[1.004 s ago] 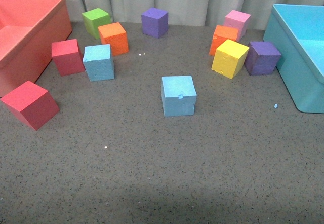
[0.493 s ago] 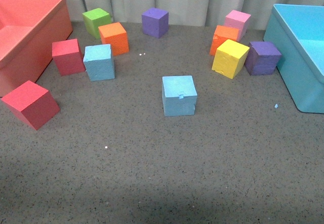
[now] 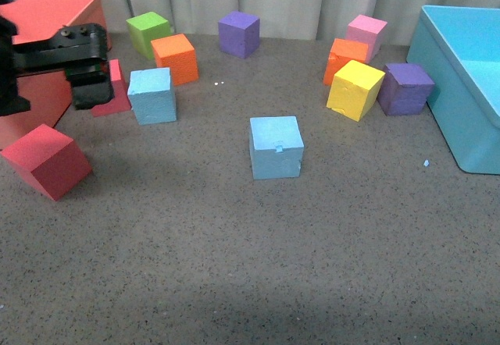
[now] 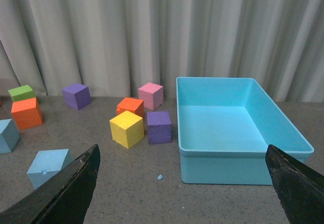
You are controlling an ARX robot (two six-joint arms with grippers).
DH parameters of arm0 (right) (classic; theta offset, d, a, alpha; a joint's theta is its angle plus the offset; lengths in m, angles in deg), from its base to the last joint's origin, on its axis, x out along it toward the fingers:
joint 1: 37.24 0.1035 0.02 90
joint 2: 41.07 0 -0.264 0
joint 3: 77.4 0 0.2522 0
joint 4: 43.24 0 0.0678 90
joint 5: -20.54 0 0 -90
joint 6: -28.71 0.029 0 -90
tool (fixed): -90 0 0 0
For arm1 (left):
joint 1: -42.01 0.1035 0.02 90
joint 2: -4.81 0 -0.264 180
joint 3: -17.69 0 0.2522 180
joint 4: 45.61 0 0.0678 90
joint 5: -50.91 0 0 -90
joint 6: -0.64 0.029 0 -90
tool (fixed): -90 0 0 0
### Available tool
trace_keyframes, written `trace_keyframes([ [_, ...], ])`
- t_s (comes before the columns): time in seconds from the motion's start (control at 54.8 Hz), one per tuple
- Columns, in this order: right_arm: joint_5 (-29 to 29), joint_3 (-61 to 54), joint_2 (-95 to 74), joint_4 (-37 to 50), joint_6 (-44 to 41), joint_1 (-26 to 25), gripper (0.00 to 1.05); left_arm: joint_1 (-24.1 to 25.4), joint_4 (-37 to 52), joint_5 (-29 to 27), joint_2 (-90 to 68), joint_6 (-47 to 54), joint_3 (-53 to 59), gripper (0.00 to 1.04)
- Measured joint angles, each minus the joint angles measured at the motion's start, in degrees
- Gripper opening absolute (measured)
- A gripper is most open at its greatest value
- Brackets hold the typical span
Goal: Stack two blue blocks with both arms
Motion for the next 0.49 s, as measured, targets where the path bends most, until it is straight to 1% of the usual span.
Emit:
trace_keyframes([
  [0.146,0.00,0.00,0.00,0.02,0.02,0.00,0.95,-1.16,-4.98,-0.20,-10.25,-0.79,-13.00,0.98],
  [0.237,0.00,0.00,0.00,0.00,0.00,0.00,0.95,-1.62,-7.06,-0.35,-13.79,-0.42,-17.33,0.98],
  [0.31,0.00,0.00,0.00,0.00,0.02,0.00,0.95,-1.92,-9.92,-2.12,-16.55,0.98,-20.72,0.98],
  [0.493,0.00,0.00,0.00,0.00,0.02,0.00,0.95,-2.14,-13.90,-1.25,-22.75,0.63,-28.02,0.98],
])
